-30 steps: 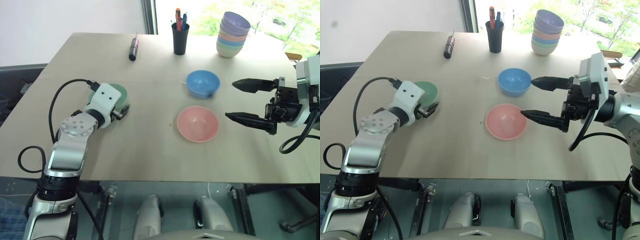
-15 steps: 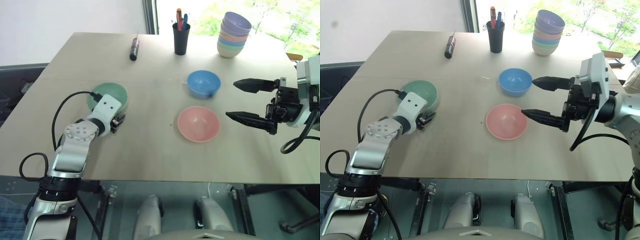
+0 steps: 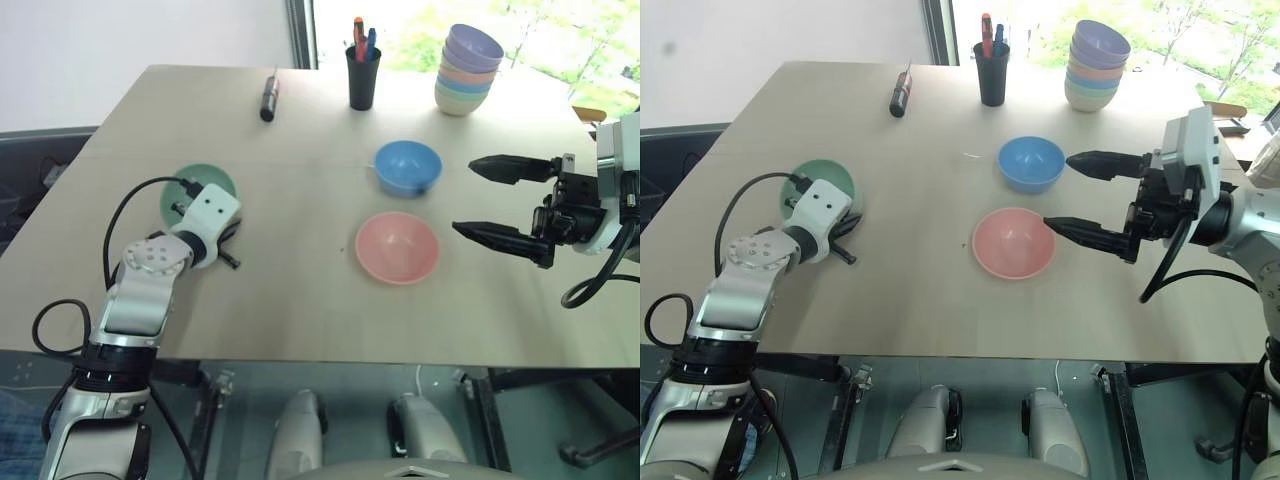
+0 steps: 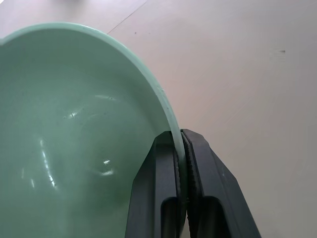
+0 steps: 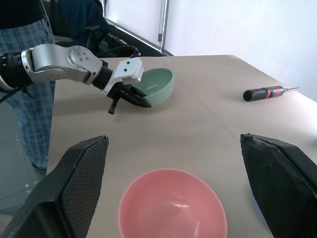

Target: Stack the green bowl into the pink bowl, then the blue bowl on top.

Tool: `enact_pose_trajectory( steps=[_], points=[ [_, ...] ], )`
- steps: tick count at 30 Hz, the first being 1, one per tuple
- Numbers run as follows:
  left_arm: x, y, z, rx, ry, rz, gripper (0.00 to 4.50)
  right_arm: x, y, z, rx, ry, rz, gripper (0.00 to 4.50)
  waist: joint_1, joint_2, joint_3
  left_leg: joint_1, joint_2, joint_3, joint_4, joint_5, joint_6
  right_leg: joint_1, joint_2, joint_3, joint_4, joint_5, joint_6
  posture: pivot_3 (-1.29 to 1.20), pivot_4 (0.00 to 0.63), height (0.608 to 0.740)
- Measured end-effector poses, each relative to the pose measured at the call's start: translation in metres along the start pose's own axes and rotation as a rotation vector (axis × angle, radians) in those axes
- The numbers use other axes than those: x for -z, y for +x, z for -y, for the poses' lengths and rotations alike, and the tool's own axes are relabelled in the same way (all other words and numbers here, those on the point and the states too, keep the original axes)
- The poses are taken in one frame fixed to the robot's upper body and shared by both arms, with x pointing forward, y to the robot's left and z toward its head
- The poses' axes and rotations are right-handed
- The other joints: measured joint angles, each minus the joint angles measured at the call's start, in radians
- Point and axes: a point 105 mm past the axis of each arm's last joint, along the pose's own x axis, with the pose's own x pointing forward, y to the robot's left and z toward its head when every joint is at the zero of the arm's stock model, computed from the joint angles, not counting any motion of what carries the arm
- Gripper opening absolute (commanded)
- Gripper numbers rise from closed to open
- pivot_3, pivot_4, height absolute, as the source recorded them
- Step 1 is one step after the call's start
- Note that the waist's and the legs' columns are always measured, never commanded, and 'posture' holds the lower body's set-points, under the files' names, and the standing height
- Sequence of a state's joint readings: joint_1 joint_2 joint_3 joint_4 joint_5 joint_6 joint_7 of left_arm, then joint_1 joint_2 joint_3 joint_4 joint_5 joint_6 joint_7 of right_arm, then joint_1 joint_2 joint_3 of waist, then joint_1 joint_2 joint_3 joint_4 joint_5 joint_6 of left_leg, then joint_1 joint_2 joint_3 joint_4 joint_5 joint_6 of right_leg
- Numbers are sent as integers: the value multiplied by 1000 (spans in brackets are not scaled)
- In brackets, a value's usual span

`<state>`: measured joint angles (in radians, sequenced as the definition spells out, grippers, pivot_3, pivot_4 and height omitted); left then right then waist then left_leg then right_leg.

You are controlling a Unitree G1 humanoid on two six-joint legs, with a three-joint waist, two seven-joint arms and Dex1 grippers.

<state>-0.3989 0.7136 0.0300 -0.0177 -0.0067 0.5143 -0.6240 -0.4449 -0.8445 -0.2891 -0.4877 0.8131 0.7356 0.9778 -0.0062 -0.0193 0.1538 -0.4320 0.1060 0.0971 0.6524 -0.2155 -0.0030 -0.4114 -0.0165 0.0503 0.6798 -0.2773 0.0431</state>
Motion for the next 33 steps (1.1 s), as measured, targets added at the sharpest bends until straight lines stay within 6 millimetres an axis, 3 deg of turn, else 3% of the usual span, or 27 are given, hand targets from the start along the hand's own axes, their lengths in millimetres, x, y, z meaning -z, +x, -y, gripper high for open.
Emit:
enact_pose_trajectory(
  steps=[6, 10, 12, 14, 20, 22, 24, 27, 29, 33],
  points=[
    [-43, 6, 13, 276, 148, 145, 23, 4, -1, 4, -7, 21, -13, 4500, 7, 0, 0, 0, 0, 0, 0, 0, 0, 0, 0, -1, 0, 0, 0, 0, 150, 740],
    [-101, 7, 17, 424, 336, 305, 23, 4, 2, 5, -22, 15, -13, 4500, 18, 0, 0, -1, 0, 0, 1, 0, 0, 0, 0, 0, 0, 0, 0, 0, 150, 740],
    [-124, 5, 19, 469, 415, 379, 23, 4, 3, 6, -22, 11, -12, 4500, 19, 0, 0, -1, 0, 1, 1, 0, 0, 0, 0, 1, -1, 0, 0, 0, 150, 740],
    [-137, 4, 35, 556, 488, 437, 23, 5, 4, 5, -26, 10, -13, 4500, 19, 0, 0, -1, 0, 1, 1, 0, 0, 0, 1, 1, -1, 0, 0, 0, 150, 740],
    [-130, -1, 88, 897, 740, 478, 23, 4, 5, 6, -21, 5, -10, 4500, 18, 0, 0, -1, 0, 1, 1, 0, 0, -1, 1, 1, 0, 0, 0, 0, 150, 740],
    [-138, -6, 104, 993, 887, 532, 23, 5, 5, 5, -24, 5, -11, 4500, 21, 0, 0, -1, 0, 1, 2, 0, 0, 0, 1, 1, -1, 0, 0, 0, 150, 740],
    [-141, -7, 107, 1010, 918, 546, 23, 5, 5, 5, -25, 6, -12, 4500, 20, 0, 0, -1, 0, 1, 2, 0, 0, 0, 1, 1, 0, 0, 0, 0, 150, 740],
    [-156, -7, 132, 1050, 1045, 686, 23, 5, 6, 6, -17, 7, -13, 4500, 21, 0, 0, -1, 0, 0, 2, 0, 0, 0, 1, 1, -1, 0, 0, 0, 150, 740],
    [-155, -10, 150, 1116, 1119, 732, 23, 5, 6, 6, -9, 5, -14, 4500, 20, 0, 1, -2, 0, 1, 2, 0, 0, 0, 1, 1, -1, 0, 0, 0, 150, 740],
    [-147, -14, 159, 1165, 1193, 758, 23, 6, 4, 6, -1, 9, -22, 4500, 8, 0, 1, 0, 0, 1, 1, 0, 0, 0, 1, 2, 0, 0, 0, 0, 150, 740]
  ],
)
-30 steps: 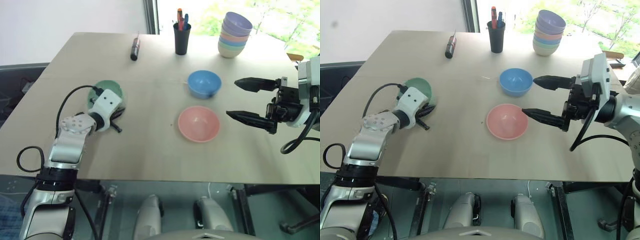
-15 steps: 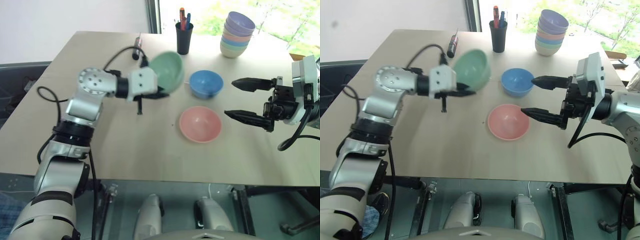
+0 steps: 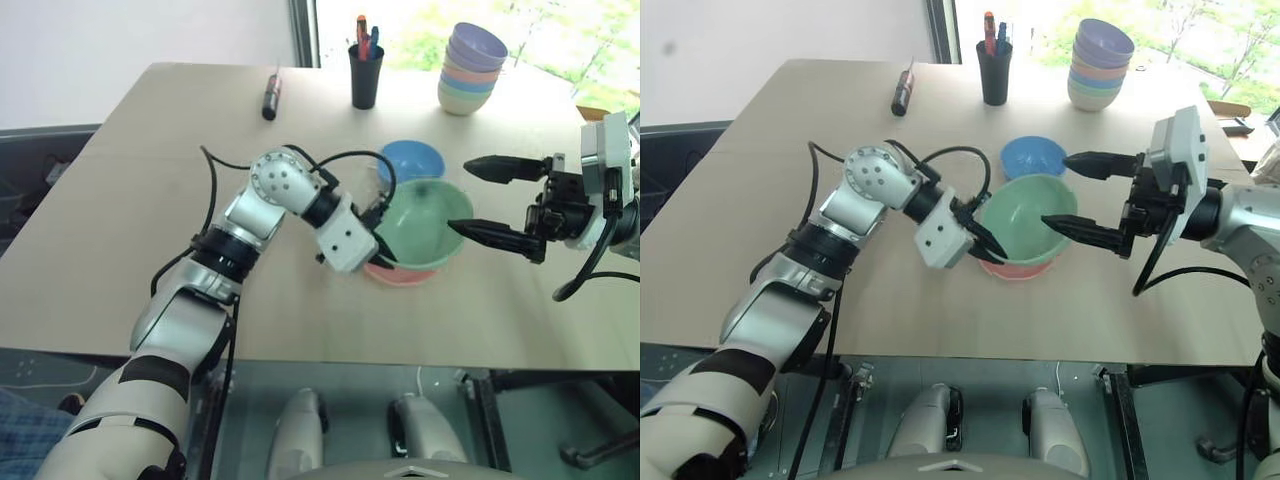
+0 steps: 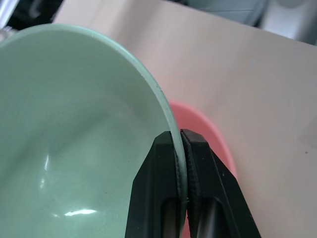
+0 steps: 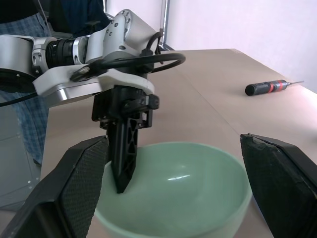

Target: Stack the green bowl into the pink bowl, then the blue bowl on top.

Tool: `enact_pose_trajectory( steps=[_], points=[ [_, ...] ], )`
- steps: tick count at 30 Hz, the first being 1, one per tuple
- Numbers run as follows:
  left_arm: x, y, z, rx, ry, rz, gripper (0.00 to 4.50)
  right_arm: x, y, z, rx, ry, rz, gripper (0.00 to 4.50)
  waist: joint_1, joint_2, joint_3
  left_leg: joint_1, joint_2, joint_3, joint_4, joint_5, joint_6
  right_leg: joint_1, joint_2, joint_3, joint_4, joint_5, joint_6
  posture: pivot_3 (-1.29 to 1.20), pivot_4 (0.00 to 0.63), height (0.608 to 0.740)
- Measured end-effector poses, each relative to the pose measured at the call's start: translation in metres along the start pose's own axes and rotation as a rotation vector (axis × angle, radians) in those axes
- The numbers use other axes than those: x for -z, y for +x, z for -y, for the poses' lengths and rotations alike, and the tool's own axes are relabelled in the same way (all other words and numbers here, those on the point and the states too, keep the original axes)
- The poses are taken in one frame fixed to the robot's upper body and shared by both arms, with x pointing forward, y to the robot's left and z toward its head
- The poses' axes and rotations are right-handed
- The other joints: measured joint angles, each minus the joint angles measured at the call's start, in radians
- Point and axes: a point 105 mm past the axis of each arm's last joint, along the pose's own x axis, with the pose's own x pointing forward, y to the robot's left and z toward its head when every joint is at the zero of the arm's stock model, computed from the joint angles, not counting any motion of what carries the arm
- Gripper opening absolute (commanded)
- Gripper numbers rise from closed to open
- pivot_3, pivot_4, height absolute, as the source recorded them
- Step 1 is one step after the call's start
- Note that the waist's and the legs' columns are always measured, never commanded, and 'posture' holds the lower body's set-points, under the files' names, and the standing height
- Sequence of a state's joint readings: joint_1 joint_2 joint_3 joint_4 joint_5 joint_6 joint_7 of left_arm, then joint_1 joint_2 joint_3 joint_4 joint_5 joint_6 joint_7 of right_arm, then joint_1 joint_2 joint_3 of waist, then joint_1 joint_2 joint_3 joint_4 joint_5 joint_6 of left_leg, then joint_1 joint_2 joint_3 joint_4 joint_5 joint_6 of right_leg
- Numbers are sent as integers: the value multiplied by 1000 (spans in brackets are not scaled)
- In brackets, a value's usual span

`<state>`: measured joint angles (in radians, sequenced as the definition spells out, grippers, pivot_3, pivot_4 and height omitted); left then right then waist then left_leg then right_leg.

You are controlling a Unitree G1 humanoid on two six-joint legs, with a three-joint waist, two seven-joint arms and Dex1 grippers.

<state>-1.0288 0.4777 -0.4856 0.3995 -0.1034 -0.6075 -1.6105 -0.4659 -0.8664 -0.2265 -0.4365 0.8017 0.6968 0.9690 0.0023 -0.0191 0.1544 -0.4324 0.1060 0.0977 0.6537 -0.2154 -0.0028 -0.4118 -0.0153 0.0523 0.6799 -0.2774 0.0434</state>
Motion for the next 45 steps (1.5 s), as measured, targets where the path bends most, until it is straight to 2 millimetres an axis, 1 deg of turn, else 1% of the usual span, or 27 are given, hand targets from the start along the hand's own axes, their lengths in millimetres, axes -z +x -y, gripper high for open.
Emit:
enact_pose_trajectory(
  steps=[3, 6, 7, 8, 10, 12, 14, 15, 18, 20, 22, 23, 24, 25, 26, 27, 28, 29, 30, 32, 35, 37, 39, 40, 42, 43, 45],
  points=[
    [-1, 4, 5, 12, -1, 21, 23, -2, -2, 1, 12, -10, -6, 4500, -2, 0, 0, 0, 0, 0, 1, 0, 0, 0, 0, 0, 0, 0, 0, 0, 150, 740],
    [-1, 5, 6, 17, 1, 21, 1068, -2, -1, 0, 10, -16, -6, 4500, -2, 0, 0, 0, 0, 0, 1, 0, 0, 0, 0, 0, 0, 0, 0, 0, 150, 740],
    [-1, 5, 6, 17, 2, 20, 1150, -2, -1, 0, 10, -15, -7, 4500, -2, 0, 0, -1, 0, 0, 1, 0, 0, 0, 0, -1, 0, 0, 0, 0, 150, 740],
    [-1, 5, 6, 17, 4, 20, 1786, -2, -2, 0, 10, -14, -8, 4500, -1, 0, 0, -1, 0, 0, 1, 0, 0, 0, 0, -1, 0, 0, 0, 0, 150, 740],
    [-1, 6, 8, 17, 1, 22, 2438, -1, -2, 0, 10, -13, -10, 4500, -1, 0, 0, 0, 0, 0, 1, 0, 0, 0, 0, 0, 0, 0, 0, 0, 150, 740],
    [0, 7, 11, 18, -11, 26, 3376, -1, -2, 0, 10, -13, -10, 4500, -2, 0, 0, 0, 0, 0, 1, 0, 0, 0, 0, 0, 0, 0, 0, 0, 150, 740],
    [1, 7, 14, 20, -21, 24, 4149, -1, -2, 0, 10, -13, -10, 4500, -2, 0, 0, 0, 0, 0, 1, 0, 0, 0, 0, 0, 0, 0, 0, 0, 150, 740],
    [2, 6, 15, 17, -22, 22, 4440, -1, -2, 0, 10, -13, -10, 4500, -2, 0, 0, 0, 0, 0, 1, 0, 0, 0, 0, 0, 0, 0, 0, 0, 150, 740],
    [3, 2, 8, -58, -43, 26, 4440, 0, -2, 1, 12, -13, -14, 4500, -2, 0, 0, 0, 0, 0, 1, 0, 0, 0, 0, 0, 0, 0, 0, 0, 150, 740],
    [5, -4, 1, -127, -123, 49, 4440, 1, -3, 1, 13, -17, -24, 4500, -3, 0, 0, 0, 0, 0, 1, 0, 0, 0, 0, -1, 0, 0, 0, 0, 150, 740],
    [11, -17, -9, -253, -279, 95, 4440, 6, -3, 5, 30, -31, -65, 4500, -5, 0, 0, 0, 0, 0, 1, 0, 0, 0, 0, -1, 1, 0, 0, 0, 150, 740],
    [16, -31, -16, -360, -392, 131, 4440, 12, -4, 9, 49, -42, -97, 4500, -8, 0, 0, 0, 0, -1, 1, 0, 0, 0, 0, -1, 1, 0, 0, 0, 150, 740],
    [17, -35, -18, -390, -420, 142, 4440, 13, -5, 10, 54, -43, -103, 4500, -10, 0, 0, 0, 0, -1, 1, 0, 0, 0, 0, -1, 1, 0, 0, 0, 150, 740],
    [19, -49, -21, -499, -546, 219, 4440, 19, -4, 15, 72, -50, -128, 4500, -13, 0, 0, 0, 0, -1, 1, 0, 0, 0, 0, -1, 0, 0, 0, 0, 150, 740],
    [20, -53, -21, -524, -578, 236, 4440, 21, -4, 16, 77, -48, -134, 4500, -16, 0, 0, 0, 0, -1, 1, 0, 0, 0, 0, -1, 1, 0, 0, 0, 150, 740],
    [21, -60, -16, -572, -668, 287, 4440, 25, -4, 20, 92, -56, -151, 4500, -18, 0, 0, 0, 0, 0, 1, 0, 0, 0, 0, -1, 0, 0, 0, 0, 150, 740],
    [21, -62, -14, -585, -696, 304, 4440, 27, -5, 22, 97, -56, -156, 4500, -19, 0, 0, 0, 0, 0, 1, 0, 0, 0, 0, -1, 1, 0, 0, 0, 150, 740],
    [19, -68, -9, -626, -776, 363, 4440, 30, -4, 27, 109, -71, -177, 4500, -19, 0, 0, 0, 0, -1, 1, 0, 0, 0, 0, -1, 1, 0, 0, 0, 150, 740],
    [18, -69, -9, -637, -793, 379, 4440, 31, -4, 28, 112, -77, -185, 4500, -19, 0, 0, 0, 0, 0, 1, 0, 0, 0, 0, -1, 1, 0, 0, 0, 150, 740],
    [11, -85, 0, -725, -893, 436, 4440, 39, -2, 43, 145, -124, -244, 4500, -20, 0, 0, 0, 1, 0, 1, 0, 0, 0, 0, -1, 1, 0, 0, 0, 150, 740],
    [6, -105, 10, -843, -966, 435, 4440, 51, -3, 63, 190, -175, -320, 4500, -19, 0, 0, 1, 1, 0, 1, 0, 0, 0, 0, 0, 1, 0, 0, 0, 150, 740],
    [4, -115, 18, -908, -998, 420, 4440, 55, 3, 71, 177, -217, -350, 4500, -19, 0, 0, 1, 1, 1, 1, 0, 0, 0, 0, 0, 2, 0, 0, 0, 150, 740],
    [4, -127, 31, -1009, -1046, 400, 4440, 61, 18, 82, 130, -306, -391, 4500, -23, 1, 0, 2, 1, 1, 1, 0, 0, 0, 0, 0, 2, 0, 0, 0, 150, 740],
    [5, -130, 33, -1029, -1054, 400, 4440, 63, 20, 83, 123, -319, -400, 4500, -21, 1, 0, 1, 1, 1, 1, 0, 0, 0, 0, 0, 2, 0, 0, 0, 150, 740],
    [2, -143, 41, -1092, -1065, 352, 4440, 74, 34, 93, 70, -411, -450, 4500, -18, 0, 1, 1, 1, 1, 1, 0, -1, 0, 0, -1, 1, 0, 0, 0, 150, 740],
    [1, -147, 42, -1108, -1059, 344, 4440, 77, 36, 96, 60, -435, -469, 4500, -15, 0, 1, 1, 1, 1, 1, 0, -1, 0, -1, -1, 0, 0, 0, 0, 150, 740],
    [-3, -158, 47, -1163, -1043, 304, 4440, 85, 47, 102, 7, -517, -516, 4500, -15, 0, 1, 0, 1, 1, 0, 2, -3, 0, -1, -1, -1, 0, 0, 0, 150, 740]
  ],
)
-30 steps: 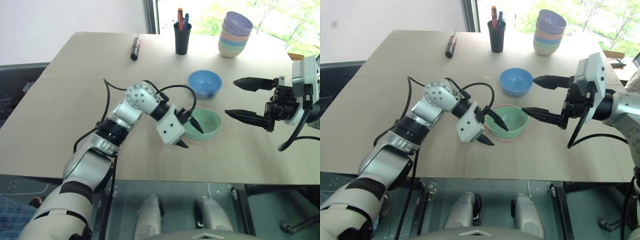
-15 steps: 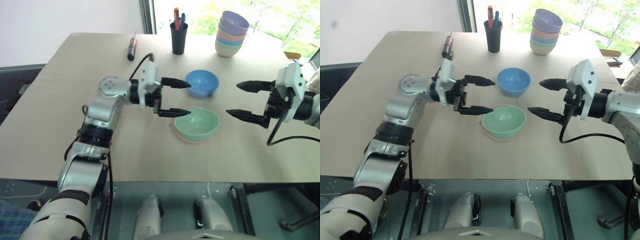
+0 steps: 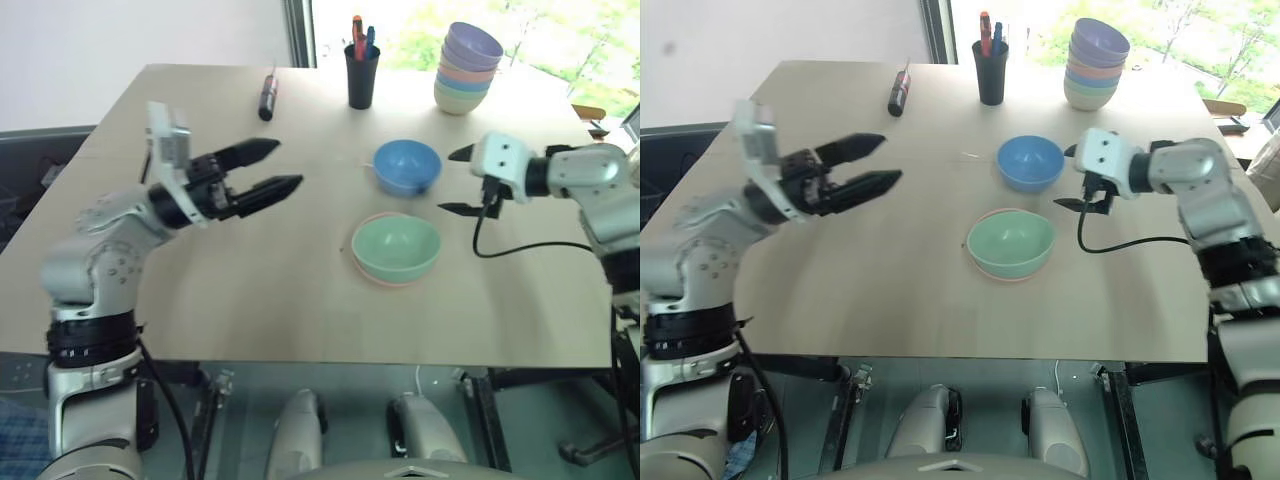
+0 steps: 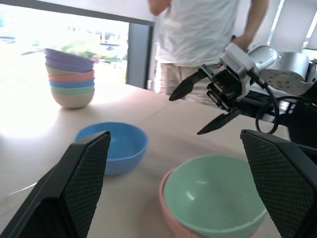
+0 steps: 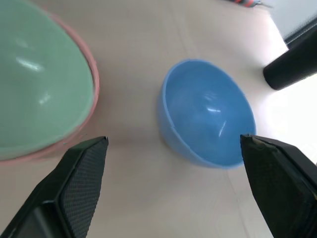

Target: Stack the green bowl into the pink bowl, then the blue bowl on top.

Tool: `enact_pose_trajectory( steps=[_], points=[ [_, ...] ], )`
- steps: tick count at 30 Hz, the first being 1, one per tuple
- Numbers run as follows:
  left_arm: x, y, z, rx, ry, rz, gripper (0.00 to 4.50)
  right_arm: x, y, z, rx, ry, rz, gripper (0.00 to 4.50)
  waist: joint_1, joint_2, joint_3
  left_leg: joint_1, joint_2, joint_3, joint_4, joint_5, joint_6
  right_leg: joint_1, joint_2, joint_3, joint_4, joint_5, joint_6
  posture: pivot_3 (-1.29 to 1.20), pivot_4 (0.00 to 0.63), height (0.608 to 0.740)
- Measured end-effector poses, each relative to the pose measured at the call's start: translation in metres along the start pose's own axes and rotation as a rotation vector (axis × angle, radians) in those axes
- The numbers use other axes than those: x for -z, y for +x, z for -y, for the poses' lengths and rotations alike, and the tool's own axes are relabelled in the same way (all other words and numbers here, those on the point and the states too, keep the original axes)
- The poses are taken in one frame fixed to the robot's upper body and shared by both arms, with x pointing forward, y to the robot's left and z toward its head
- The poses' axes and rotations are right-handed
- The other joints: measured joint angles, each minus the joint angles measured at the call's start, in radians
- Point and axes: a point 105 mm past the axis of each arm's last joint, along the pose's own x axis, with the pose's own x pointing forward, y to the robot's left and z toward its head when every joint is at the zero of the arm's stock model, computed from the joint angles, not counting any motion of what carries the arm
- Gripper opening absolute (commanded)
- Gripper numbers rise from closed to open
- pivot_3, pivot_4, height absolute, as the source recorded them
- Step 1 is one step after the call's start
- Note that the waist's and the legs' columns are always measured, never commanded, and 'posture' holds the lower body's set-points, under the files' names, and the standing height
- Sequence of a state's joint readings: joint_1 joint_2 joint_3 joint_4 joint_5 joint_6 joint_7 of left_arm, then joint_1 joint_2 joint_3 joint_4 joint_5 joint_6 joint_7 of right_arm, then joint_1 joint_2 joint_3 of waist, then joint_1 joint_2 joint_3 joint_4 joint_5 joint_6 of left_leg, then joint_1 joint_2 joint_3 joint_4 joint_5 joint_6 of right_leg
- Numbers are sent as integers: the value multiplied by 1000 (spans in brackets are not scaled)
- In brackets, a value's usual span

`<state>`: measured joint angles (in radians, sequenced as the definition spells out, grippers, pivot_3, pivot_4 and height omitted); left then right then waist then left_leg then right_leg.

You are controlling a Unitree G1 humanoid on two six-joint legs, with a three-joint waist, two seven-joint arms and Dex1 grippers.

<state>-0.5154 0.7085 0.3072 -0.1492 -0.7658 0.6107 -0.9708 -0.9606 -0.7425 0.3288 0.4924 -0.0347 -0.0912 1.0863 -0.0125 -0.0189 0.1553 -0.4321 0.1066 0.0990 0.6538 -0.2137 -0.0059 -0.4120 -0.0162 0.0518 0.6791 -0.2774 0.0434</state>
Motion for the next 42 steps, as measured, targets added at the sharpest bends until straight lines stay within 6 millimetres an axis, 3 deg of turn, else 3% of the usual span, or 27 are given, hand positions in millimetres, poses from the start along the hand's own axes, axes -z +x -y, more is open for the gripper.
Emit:
enact_pose_trajectory(
  steps=[5, 16, 19, 23, 25, 26, 28, 39, 42],
  points=[
    [5, -22, 0, -95, 5, -18, 4440, 7, 26, 2, -91, -171, -70, 4500, -5, 0, 0, 0, 0, 1, -1, 1, -2, -1, 0, 1, 0, 0, 0, 0, 150, 740],
    [6, -33, 14, -159, 7, -4, 4440, 33, 62, -5, -134, -292, -289, 4500, -7, 0, 0, 1, 0, 2, -1, 1, -2, -2, 0, 1, 2, 0, -1, 0, 150, 740],
    [7, -33, 14, -167, 5, -6, 4500, 34, 65, 1, -103, -316, -329, 3842, -9, 0, 0, 1, 0, 2, -1, 1, -2, -1, 0, 1, 3, 0, -1, 0, 150, 740],
    [3, -31, 16, -169, 7, 20, 4500, 35, 68, 0, -104, -340, -355, 2043, -8, 0, 0, 1, 0, 2, -1, 1, -2, -1, 0, 1, 3, 0, -1, 0, 150, 740],
    [2, -30, 16, -176, -3, 39, 4500, 35, 69, 0, -101, -342, -355, 1460, -9, 0, 0, 1, 0, 2, -1, 1, -2, -2, 0, 1, 2, 0, -1, 0, 150, 740],
    [-1, -30, 16, -177, 2, 49, 4500, 35, 69, 0, -100, -343, -360, 752, -10, 0, 0, 1, 0, 2, -1, 1, -2, -1, 0, 1, 2, 0, -1, 0, 150, 740],
    [-1, -31, 16, -173, 7, 50, 4500, 36, 69, 0, -103, -342, -362, 181, -10, 0, 0, 1, 0, 2, -1, 1, -2, -1, 0, 1, 2, 0, -1, 0, 150, 740],
    [1, -28, 14, -143, 4, 40, 4500, 40, 57, 2, -134, -362, -362, 37, -18, 0, 0, 1, 0, 2, -2, 1, -2, -2, -1, 1, 2, 0, -1, 0, 150, 740],
    [1, -23, 16, -118, 4, 39, 4500, 27, 49, 10, -155, -396, -317, 37, -24, 1, 1, 1, 0, 2, -2, 1, -2, -2, 0, 1, 2, 0, -1, 0, 150, 740]
  ],
)
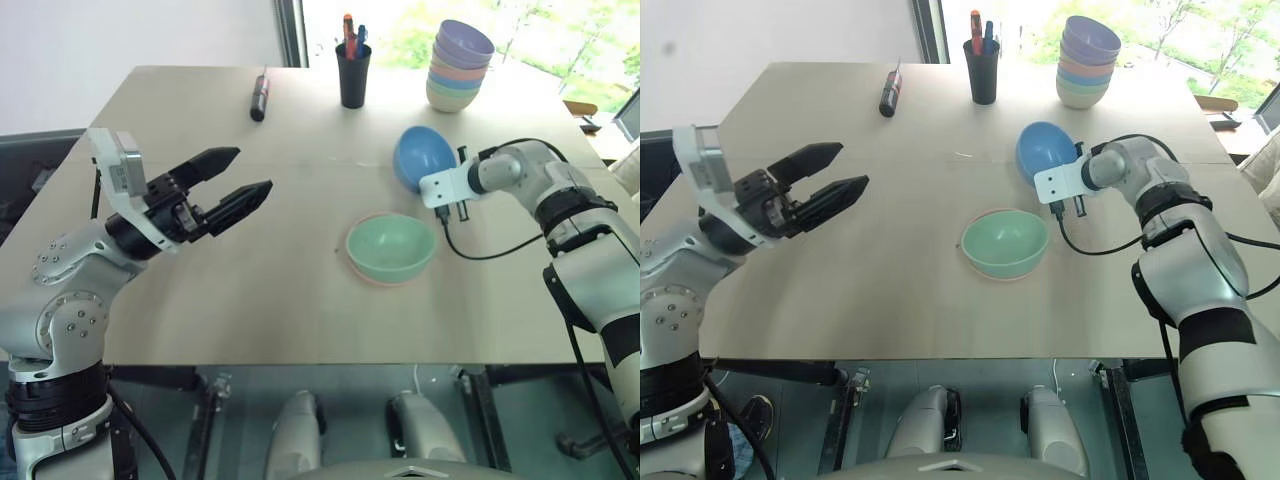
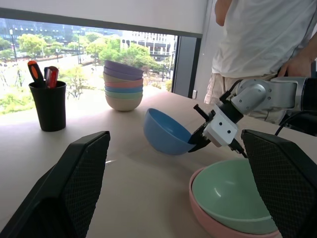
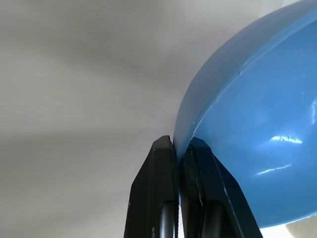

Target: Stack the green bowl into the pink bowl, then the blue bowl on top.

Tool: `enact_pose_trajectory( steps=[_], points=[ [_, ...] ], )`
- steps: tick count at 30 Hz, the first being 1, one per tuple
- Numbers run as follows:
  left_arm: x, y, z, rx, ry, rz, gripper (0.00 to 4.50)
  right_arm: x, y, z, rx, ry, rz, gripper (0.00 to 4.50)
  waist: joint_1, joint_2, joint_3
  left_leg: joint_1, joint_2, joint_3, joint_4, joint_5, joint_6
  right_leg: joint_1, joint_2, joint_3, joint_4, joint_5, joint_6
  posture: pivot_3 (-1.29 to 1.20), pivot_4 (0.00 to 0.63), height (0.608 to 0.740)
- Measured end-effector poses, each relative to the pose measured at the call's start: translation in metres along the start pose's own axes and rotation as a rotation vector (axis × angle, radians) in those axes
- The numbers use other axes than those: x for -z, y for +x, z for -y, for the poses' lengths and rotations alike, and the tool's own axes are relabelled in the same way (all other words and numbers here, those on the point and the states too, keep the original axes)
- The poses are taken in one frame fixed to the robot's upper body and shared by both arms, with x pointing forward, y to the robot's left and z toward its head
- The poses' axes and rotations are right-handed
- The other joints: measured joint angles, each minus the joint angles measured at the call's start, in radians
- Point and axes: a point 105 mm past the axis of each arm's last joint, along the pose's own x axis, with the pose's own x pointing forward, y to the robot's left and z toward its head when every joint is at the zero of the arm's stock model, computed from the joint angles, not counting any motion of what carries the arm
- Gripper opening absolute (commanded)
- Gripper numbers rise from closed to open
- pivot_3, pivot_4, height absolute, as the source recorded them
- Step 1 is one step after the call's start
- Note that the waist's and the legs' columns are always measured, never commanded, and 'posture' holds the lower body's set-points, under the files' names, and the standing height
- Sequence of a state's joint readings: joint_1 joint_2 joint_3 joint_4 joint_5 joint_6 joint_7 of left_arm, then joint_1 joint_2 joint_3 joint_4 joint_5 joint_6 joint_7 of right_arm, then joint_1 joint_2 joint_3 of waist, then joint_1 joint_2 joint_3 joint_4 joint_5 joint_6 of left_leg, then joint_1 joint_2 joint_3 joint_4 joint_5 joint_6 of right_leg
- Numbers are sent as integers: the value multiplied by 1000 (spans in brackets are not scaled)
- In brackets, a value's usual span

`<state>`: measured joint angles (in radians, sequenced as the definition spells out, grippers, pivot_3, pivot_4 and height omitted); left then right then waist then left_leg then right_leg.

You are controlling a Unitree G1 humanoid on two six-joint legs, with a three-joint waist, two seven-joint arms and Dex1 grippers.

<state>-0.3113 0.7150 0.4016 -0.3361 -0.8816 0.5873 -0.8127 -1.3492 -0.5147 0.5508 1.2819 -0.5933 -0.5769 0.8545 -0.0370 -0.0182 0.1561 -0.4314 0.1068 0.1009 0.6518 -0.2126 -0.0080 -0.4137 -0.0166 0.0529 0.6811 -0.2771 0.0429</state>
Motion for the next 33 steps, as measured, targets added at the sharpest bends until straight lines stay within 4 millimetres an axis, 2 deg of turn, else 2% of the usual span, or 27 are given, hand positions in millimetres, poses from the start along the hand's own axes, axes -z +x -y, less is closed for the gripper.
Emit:
enact_pose_trajectory(
  steps=[4, 9, 11, 15, 17, 19, 21, 22, 23, 31, 33],
  points=[
    [1, 5, 0, 26, -3, -4, 4500, -17, -28, 22, -2, -78, 93, 37, -4, 1, 1, 0, 0, 0, 0, 0, 0, 0, 0, 0, 0, 0, 0, 0, 150, 740],
    [2, 13, 0, 75, -9, -11, 4500, -44, -70, 34, -54, -184, 184, 37, 0, 2, 1, 0, 0, 0, -1, 0, 0, 0, 0, -1, -1, 0, 0, 0, 150, 740],
    [3, 15, -2, 91, -10, -17, 4500, -55, -82, 23, -106, -198, 222, 37, 7, 2, 1, 0, 0, -1, 0, 0, 0, 1, 0, -1, -1, 0, 0, 0, 150, 740],
    [6, 22, -5, 130, -17, -26, 4500, -75, -91, -11, -232, -167, 285, 37, 20, 2, 1, 0, 0, -1, 1, 0, 0, 0, 0, -1, 0, 0, 0, 0, 150, 740],
    [8, 27, -2, 179, -21, -38, 4500, -97, -103, -31, -294, -156, 339, 37, 24, 2, 1, 0, 0, 0, 1, 0, 0, 0, 0, -1, 0, 0, 0, 0, 150, 740],
    [11, 29, -1, 206, -29, -50, 4500, -104, -110, -37, -306, -154, 349, 37, 26, 2, 1, 0, 0, 0, 1, 0, 1, 0, 0, -1, 0, 0, 0, 0, 150, 740],
    [15, 31, 0, 243, -37, -72, 4500, -113, -117, -48, -339, -138, 364, 680, 26, 2, 1, 0, 0, -1, 1, -1, 2, 0, 0, -1, 0, 0, 0, 0, 150, 740],
    [17, 32, 1, 263, -42, -84, 4500, -113, -119, -54, -358, -125, 362, 808, 27, 2, 1, 0, 0, -1, 1, -2, 3, 0, 0, -1, 0, 0, 0, 0, 150, 740],
    [19, 33, 2, 285, -42, -100, 4500, -112, -120, -60, -382, -105, 353, 1371, 27, 2, 1, 0, 0, -1, 2, -2, 3, 0, 0, -1, 0, 0, 0, 0, 150, 740],
    [19, 39, 1, 351, -21, -121, 4500, -118, -122, -63, -375, -62, 352, 4290, 24, 2, 1, 0, 0, -1, 2, -2, 3, 0, 1, -1, 0, 0, 0, 0, 150, 740],
    [20, 39, 2, 355, -23, -122, 4500, -118, -124, -54, -314, -10, 367, 4290, 26, 2, 1, 0, 0, -1, 2, -2, 3, 0, 1, -1, 0, 0, 0, 0, 150, 740]
  ],
)
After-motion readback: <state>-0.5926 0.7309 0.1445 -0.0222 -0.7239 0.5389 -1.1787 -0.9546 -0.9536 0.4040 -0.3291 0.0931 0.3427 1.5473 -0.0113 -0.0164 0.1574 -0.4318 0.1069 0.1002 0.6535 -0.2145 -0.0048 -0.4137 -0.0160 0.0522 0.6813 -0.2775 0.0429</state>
